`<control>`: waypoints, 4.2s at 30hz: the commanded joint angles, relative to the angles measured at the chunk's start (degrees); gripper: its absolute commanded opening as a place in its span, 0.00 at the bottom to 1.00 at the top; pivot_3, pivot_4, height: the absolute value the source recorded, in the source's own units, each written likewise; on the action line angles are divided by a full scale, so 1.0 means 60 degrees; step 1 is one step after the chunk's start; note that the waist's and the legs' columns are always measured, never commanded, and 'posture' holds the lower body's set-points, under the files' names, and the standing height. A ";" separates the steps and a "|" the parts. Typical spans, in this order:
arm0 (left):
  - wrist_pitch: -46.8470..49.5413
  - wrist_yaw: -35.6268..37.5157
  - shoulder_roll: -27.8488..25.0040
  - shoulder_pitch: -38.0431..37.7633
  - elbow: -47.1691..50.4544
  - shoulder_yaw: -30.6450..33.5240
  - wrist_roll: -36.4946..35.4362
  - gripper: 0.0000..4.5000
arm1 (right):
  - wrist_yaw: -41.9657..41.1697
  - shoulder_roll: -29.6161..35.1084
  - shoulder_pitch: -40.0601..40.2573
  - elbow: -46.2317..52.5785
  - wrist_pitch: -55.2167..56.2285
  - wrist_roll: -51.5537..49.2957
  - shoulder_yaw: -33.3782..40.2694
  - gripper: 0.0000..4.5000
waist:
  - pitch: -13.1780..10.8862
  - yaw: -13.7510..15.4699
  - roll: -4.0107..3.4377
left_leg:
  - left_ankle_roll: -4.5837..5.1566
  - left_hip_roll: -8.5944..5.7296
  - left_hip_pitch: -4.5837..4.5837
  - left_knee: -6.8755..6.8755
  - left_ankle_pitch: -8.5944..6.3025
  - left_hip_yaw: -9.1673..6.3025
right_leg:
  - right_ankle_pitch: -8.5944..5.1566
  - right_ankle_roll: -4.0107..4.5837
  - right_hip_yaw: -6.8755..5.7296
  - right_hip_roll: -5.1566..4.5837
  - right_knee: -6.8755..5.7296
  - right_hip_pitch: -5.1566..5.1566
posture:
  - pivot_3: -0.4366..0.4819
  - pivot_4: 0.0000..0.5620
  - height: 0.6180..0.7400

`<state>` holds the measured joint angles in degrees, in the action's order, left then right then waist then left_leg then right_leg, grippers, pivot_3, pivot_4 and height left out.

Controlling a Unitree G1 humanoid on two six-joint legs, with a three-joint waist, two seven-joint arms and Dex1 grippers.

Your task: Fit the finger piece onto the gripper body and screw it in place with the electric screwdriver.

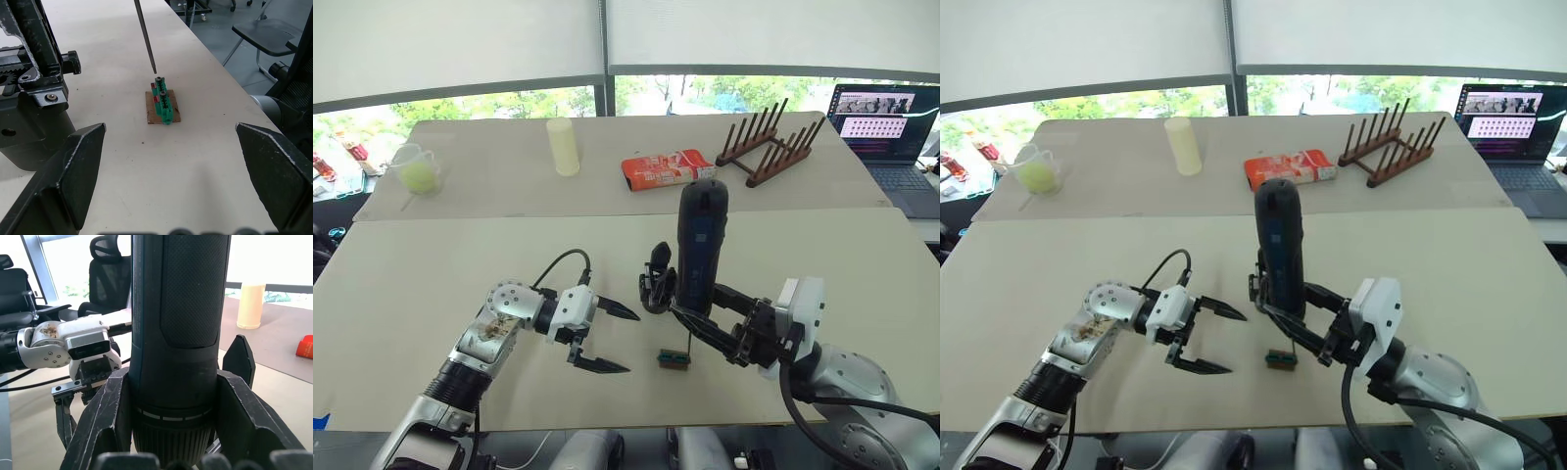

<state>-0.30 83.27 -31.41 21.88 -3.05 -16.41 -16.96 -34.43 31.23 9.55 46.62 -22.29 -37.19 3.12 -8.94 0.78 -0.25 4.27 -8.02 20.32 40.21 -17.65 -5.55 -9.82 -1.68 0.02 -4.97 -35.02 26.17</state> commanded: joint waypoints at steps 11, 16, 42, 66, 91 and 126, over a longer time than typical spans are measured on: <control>-0.0196 0.0006 -0.0006 0.0051 0.0076 0.0000 0.0009 1.00 | -0.0266 -0.0166 0.0169 0.0161 0.0669 0.0077 0.0181 0.43 | 0.0000 0.0000 0.0000 | 0.0000 0.0000 0.0000 0.0000 0.0000 0.0000 | 0.0000 0.0000 0.0000 0.0001 0.0000 0.0000 | 0.48 0.27 1.00; -0.0212 0.0021 -0.0008 0.0059 0.0054 0.0001 0.0008 1.00 | -0.0288 -0.0245 0.0114 0.0174 0.0640 0.0110 0.0182 0.43 | 0.0000 0.0001 0.0000 | 0.0000 0.0000 0.0000 0.0000 0.0000 0.0000 | 0.0000 0.0000 0.0000 0.0000 0.0000 0.0000 | 0.48 0.27 1.00; -0.0012 -0.0224 -0.0199 -0.0033 0.0094 0.0307 -0.0095 1.00 | 0.0205 0.0390 -0.0533 0.1121 -0.0294 -0.1359 0.0830 0.43 | 0.0000 -0.0007 0.0000 | 0.0000 0.0000 0.0000 -0.0001 0.0000 0.0000 | 0.0000 0.0000 0.0001 -0.0001 0.0001 0.0002 | 0.48 0.27 1.00; 0.0624 -0.1750 0.0310 0.0590 -0.0587 0.1019 -0.0126 1.00 | 0.1104 0.2012 -0.7747 -0.2076 -0.2988 -0.6187 0.0400 0.43 | -0.0009 -0.0013 0.0023 | 0.0009 0.0003 0.0015 0.0001 -0.0003 0.0001 | 0.0001 0.0001 0.0000 -0.0051 0.0010 0.0003 | 0.48 0.27 1.00; -0.0611 -0.2099 0.1637 0.1298 -0.2374 0.0568 0.0800 1.00 | -0.1121 0.0042 -0.8903 -0.3837 -0.3037 -0.2586 -0.0821 0.43 | -0.0003 -0.0028 0.0036 | 0.0033 -0.0003 0.0132 0.0112 -0.0012 -0.0008 | 0.0005 0.0002 -0.0059 -0.0059 -0.0012 0.0073 | 0.48 0.27 1.00; -0.1081 -0.1917 0.1938 0.1694 -0.3006 0.0473 0.1046 1.00 | -0.1318 0.0039 -0.8218 -0.3636 -0.2949 -0.1727 -0.0550 0.43 | -0.0003 -0.0030 0.0036 | 0.0032 -0.0003 0.0135 0.0115 -0.0012 -0.0009 | 0.0005 0.0002 -0.0060 -0.0059 -0.0016 0.0077 | 0.48 0.27 1.00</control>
<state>-5.48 71.54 -19.96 31.16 -21.28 -13.61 -10.46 -42.01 31.77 -38.54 22.31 -42.10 -47.20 -3.15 -8.95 0.60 -0.04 4.46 -8.04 21.13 40.90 -17.72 -5.60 -9.79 -1.67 -0.34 -5.33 -35.12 26.63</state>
